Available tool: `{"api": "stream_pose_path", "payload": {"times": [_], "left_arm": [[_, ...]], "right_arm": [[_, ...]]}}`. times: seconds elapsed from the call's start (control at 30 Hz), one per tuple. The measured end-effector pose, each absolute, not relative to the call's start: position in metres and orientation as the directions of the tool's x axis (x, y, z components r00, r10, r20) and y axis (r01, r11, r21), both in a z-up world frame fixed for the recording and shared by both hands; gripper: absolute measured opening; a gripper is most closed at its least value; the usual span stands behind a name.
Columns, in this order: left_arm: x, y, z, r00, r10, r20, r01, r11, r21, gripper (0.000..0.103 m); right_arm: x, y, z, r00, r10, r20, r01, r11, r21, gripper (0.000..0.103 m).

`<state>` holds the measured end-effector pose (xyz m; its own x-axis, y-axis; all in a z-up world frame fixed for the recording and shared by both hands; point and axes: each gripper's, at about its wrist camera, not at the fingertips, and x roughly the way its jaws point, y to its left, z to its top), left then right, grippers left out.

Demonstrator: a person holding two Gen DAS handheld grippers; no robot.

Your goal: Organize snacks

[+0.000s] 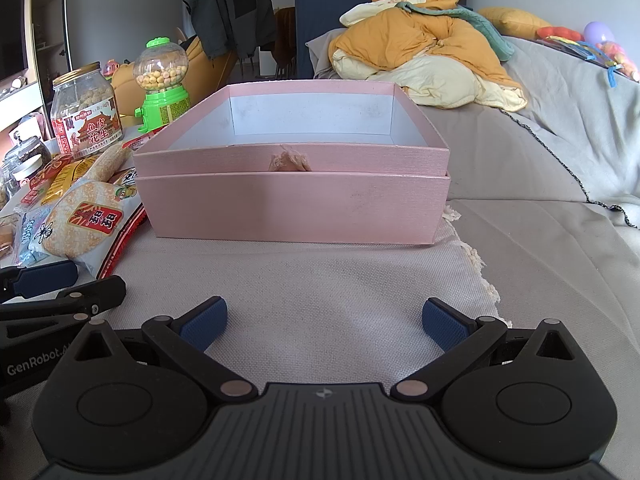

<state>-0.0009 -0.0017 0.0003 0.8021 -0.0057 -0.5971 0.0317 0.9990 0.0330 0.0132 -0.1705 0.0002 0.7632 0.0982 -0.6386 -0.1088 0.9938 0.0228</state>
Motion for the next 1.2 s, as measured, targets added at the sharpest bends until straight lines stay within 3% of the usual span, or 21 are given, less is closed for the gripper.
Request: {"api": "stream_pose_path", "payload": {"times": [0.63, 0.8, 0.97, 1.07, 1.2], "left_arm": [[-0.001, -0.001, 0.001, 0.802, -0.008, -0.598, 0.032, 0.999, 0.031, 0.056], [-0.008, 0.008, 0.006, 0.815, -0.025, -0.58, 0.027, 1.0, -0.004, 0.052], [-0.027, 0.034, 0.03, 0.86, -0.084, -0.503, 0.044, 0.995, -0.091, 0.052], [-0.028, 0.058, 0.044, 0.873, -0.074, -0.482, 0.004, 0.989, -0.145, 0.052], [-0.018, 0.09, 0.049, 0.855, 0.01, -0.519, -0.113, 0.98, -0.166, 0.051]], "right_arm": [[0.009, -0.175, 0.002, 0.758, 0.106, -0.644, -0.116, 0.993, 0.026, 0.103], [0.025, -0.178, 0.009, 0.695, 0.146, -0.704, -0.179, 0.983, 0.027, 0.103], [0.043, -0.175, 0.017, 0.604, 0.168, -0.779, -0.249, 0.968, 0.016, 0.103], [0.056, -0.169, 0.024, 0.543, 0.253, -0.8, -0.341, 0.938, 0.065, 0.102], [0.067, -0.156, 0.035, 0.575, 0.381, -0.724, -0.396, 0.904, 0.16, 0.102]]}}
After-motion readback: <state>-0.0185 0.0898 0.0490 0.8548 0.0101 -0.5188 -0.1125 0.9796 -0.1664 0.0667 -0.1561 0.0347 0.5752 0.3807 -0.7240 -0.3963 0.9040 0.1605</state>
